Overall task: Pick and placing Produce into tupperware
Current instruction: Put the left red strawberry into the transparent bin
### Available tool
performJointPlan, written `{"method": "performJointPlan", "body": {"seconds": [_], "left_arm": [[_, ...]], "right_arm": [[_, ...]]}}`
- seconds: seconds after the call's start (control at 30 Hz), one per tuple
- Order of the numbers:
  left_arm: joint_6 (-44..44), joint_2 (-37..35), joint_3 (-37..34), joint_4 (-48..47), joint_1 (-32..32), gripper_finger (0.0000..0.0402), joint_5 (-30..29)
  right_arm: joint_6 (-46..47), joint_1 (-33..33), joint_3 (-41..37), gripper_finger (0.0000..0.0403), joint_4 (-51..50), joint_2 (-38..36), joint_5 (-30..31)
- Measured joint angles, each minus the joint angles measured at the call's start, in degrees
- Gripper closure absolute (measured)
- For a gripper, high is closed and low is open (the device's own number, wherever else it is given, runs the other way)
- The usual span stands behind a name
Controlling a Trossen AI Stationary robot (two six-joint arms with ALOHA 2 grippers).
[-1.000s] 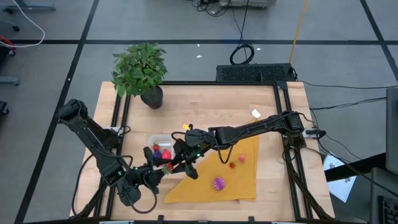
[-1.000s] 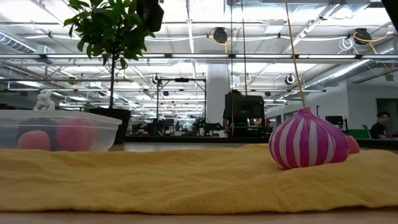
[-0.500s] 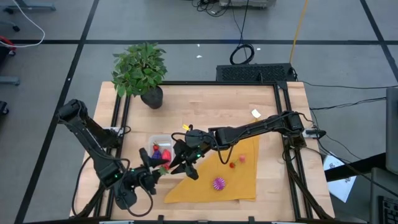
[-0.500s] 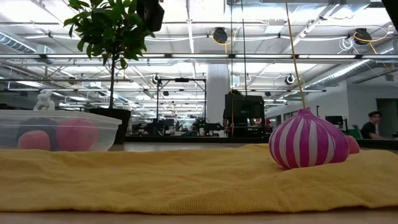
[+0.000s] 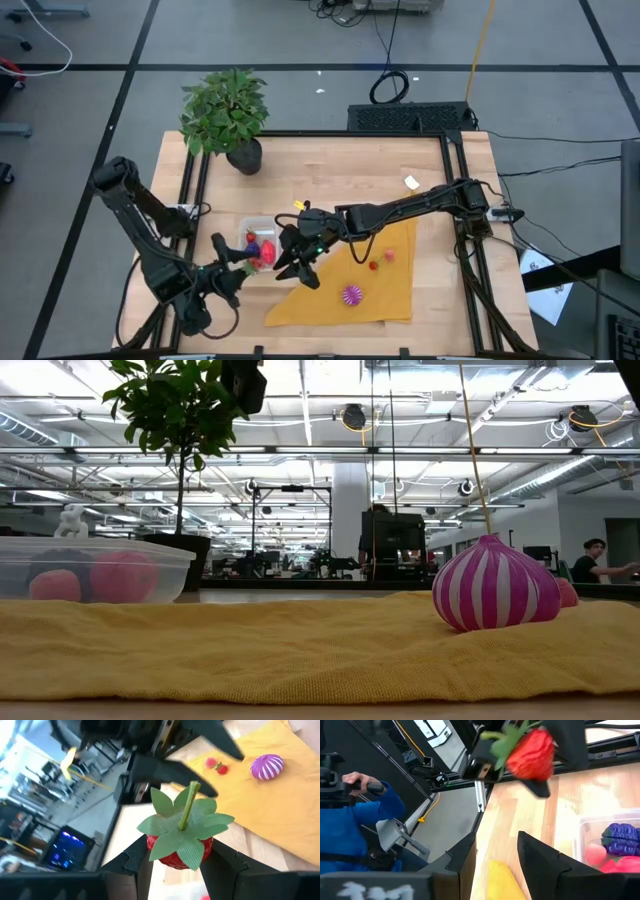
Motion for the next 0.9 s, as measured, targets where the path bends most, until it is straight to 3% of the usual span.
{"method": "performJointPlan", "body": {"seconds": [0.33, 0.67, 0.9], "left_arm": [[-23.88, -0.45, -0.90, -16.66, -0.16, 0.0257, 6.54], [-36.42, -0.45, -8.29, -16.63, 2.33, 0.0257, 6.33], [-42.74, -0.42, -12.44, -15.27, 7.71, 0.0257, 10.99]], "right_arm": [[-0.02, -0.02, 0.00, 0.0270, -0.32, 0.00, 0.00], [-0.88, -0.01, 0.00, 0.0270, -0.44, 0.00, 0.00], [-1.07, 0.00, 0.00, 0.0270, -0.44, 0.00, 0.01]]}}
